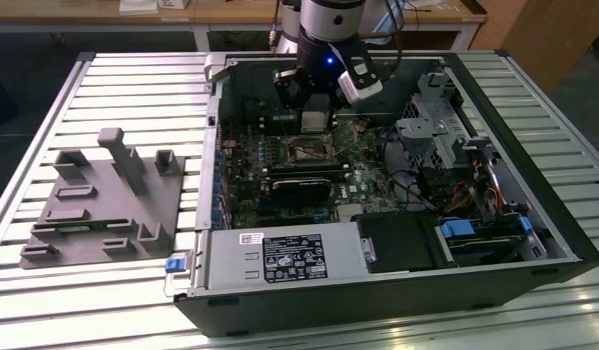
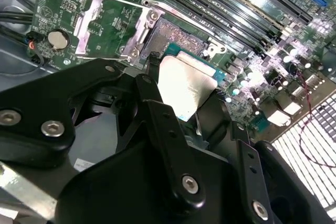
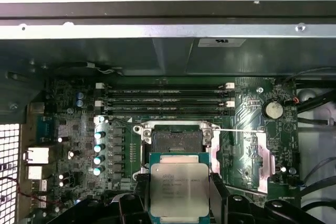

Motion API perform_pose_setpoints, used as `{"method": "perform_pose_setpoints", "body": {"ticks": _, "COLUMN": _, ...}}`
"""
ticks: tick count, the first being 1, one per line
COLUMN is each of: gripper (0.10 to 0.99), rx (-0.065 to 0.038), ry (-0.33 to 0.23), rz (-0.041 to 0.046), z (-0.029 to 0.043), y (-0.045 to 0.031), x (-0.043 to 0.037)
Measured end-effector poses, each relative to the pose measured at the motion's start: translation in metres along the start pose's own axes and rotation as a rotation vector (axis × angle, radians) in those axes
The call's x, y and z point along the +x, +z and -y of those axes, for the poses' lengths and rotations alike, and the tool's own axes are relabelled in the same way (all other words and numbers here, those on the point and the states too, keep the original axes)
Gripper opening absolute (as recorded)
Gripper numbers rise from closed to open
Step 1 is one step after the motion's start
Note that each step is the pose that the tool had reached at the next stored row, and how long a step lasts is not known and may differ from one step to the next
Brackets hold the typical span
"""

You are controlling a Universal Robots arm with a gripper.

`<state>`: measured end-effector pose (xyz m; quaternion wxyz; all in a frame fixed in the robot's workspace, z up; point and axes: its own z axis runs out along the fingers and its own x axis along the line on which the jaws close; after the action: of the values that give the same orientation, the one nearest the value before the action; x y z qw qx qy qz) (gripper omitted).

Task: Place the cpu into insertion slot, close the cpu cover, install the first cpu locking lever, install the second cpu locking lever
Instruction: 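Place the cpu into insertion slot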

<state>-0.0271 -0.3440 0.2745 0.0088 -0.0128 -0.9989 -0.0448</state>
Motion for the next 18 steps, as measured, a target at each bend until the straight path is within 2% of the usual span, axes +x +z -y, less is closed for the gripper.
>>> {"method": "perform_pose_setpoints", "body": {"ticks": 8, "gripper": 0.541, "rx": 0.000, "ry": 0.000, "rz": 0.0001, "z": 0.0013, "y": 0.0144, "x": -0.0003}}
{"method": "perform_pose_setpoints", "body": {"ticks": 18, "gripper": 0.541, "rx": 0.000, "ry": -0.011, "rz": -0.0008, "z": 0.0022, "y": 0.0252, "x": -0.0023}}
